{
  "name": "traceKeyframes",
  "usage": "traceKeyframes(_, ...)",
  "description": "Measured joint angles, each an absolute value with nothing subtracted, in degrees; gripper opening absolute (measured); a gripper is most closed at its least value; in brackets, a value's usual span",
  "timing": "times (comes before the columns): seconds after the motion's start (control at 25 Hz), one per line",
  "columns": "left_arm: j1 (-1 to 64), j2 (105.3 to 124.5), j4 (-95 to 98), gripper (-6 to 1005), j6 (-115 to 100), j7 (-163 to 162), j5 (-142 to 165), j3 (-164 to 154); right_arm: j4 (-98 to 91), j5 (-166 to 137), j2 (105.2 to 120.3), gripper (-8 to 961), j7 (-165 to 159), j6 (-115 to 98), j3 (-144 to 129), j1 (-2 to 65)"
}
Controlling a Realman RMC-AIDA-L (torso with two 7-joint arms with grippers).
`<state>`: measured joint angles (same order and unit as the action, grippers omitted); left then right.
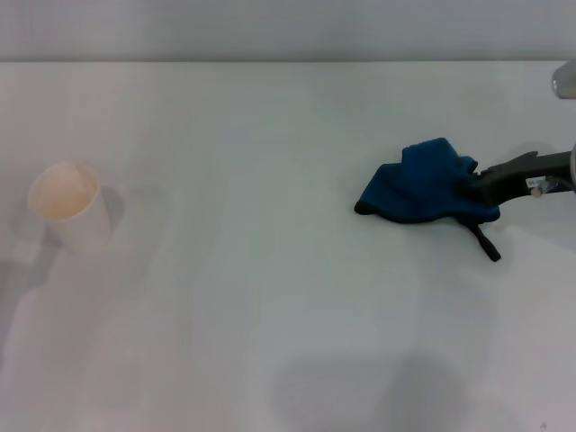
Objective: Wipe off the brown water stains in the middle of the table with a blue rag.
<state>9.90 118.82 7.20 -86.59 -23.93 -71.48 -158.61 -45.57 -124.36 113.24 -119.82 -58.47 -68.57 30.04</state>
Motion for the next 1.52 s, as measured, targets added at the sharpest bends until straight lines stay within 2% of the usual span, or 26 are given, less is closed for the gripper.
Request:
traceKeyframes(0.24, 10.1, 118.82, 7.2, 876, -86.6, -23.9, -71.5, -158.5, -45.8, -125.0, 113.89, 173, -120.2, -58.4, -68.5, 30.1)
traceKeyframes(0.84, 9.8, 118.92, 7.2, 875, -86.6, -23.9, -71.6, -158.6, -45.5, -125.1, 113.99, 187, -121.2, -56.8, -68.5, 29.9)
traceKeyframes(1.28, 10.0, 118.91, 7.2, 876, -86.6, -23.9, -71.6, -158.6, -47.5, -124.6, 113.99, 409, -120.8, -56.8, -68.5, 29.2)
traceKeyframes(1.52, 10.4, 118.91, 7.2, 875, -86.6, -23.9, -71.7, -158.5, -48.8, -124.0, 114.02, 650, -120.6, -58.1, -65.4, 29.1)
